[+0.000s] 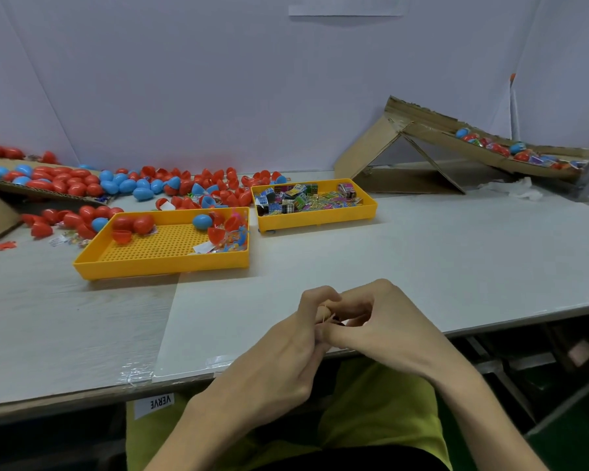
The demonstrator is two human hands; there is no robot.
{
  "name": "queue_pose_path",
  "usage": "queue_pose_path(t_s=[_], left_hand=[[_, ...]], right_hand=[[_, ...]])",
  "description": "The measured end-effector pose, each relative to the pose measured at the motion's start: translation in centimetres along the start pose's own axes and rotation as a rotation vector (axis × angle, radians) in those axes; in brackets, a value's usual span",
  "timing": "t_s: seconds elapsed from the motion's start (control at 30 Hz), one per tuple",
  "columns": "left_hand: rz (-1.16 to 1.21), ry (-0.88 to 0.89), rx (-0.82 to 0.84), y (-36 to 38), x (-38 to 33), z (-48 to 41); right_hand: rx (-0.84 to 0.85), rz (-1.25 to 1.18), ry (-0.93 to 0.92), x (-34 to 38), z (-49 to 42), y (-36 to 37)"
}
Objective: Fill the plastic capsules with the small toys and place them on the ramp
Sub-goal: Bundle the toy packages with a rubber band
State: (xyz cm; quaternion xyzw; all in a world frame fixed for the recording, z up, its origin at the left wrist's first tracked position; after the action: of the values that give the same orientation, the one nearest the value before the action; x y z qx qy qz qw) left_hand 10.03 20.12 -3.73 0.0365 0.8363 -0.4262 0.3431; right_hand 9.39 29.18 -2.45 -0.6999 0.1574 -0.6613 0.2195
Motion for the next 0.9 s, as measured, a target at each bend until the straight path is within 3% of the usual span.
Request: queue_pose_path(t_s=[0.17,0.37,0.5,0.77,0.9], left_hand=[[-0.005,0.000,0.001,-0.1,0.0,-0.1],[0.044,-0.024,-0.036,-0.7,0.4,0.2],[0.054,-0.008,-0.028,-0.7,0.2,0.2],[0.163,0.004,-0.103,-1.7,0.3,0.4],[0.295,-0.018,-0.156,-2.1,0.6,0.6]], right_hand=[[-0.009,0.173,-0.038,0.3,0.0,0.5],[0.049,0.047,-0.046,0.0,-0.1,0.6],[0.189,-0.065,0.003,-0.5,-0.3,0.4],[0.465,-0.044,-0.011,-0.3,-1.0,0.4],[0.394,-0.148,-0.074,-0.4,-1.2,-0.3]])
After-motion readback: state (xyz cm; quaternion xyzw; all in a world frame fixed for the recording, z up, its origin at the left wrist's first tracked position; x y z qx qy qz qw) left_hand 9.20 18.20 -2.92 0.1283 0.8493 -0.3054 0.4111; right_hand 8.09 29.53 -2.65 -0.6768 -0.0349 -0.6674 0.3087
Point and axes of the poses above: each hand's wrist, its own z-axis away from the middle knuckle, its own y-axis out of the palm, x = y × z, the point moved 10 cm from there along -z, towards the middle knuckle, and after that the axes turned 6 degrees about y, right-handed, at the moved point
